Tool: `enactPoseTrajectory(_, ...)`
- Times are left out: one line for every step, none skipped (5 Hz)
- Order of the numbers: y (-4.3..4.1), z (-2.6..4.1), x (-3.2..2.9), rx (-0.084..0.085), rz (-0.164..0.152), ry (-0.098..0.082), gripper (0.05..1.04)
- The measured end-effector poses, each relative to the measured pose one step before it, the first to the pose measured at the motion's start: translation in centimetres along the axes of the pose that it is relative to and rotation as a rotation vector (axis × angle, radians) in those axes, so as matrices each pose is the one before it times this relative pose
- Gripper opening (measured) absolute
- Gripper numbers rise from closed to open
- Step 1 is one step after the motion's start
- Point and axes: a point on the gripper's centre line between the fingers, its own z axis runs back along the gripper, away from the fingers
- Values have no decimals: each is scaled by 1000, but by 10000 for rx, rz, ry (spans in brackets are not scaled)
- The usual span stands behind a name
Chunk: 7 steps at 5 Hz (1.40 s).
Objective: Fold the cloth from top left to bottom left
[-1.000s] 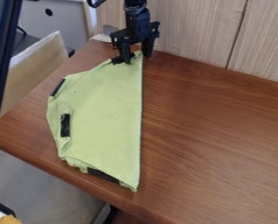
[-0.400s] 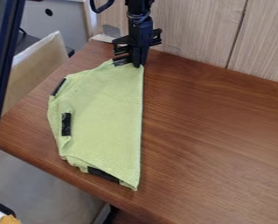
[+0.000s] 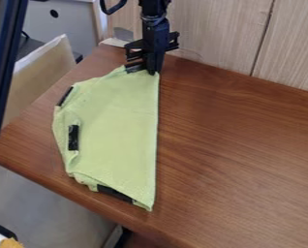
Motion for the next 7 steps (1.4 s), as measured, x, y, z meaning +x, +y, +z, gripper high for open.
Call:
enactPoseTrajectory(-240, 978, 21, 125, 118, 156, 55)
enactPoseTrajectory(-219, 2346, 164, 315, 5, 314, 55)
enactPoseTrajectory(-462, 2354, 787, 377, -25, 215, 55)
enactPoseTrajectory(-644, 2240, 1428, 416, -112, 118, 55)
enactPoseTrajectory(-1229, 1928, 1504, 242, -112, 216, 55)
enactPoseTrajectory(-1948, 2026, 2195, 180, -38, 290, 55)
enactPoseTrajectory(-2379, 418, 1439, 44, 312, 58, 55)
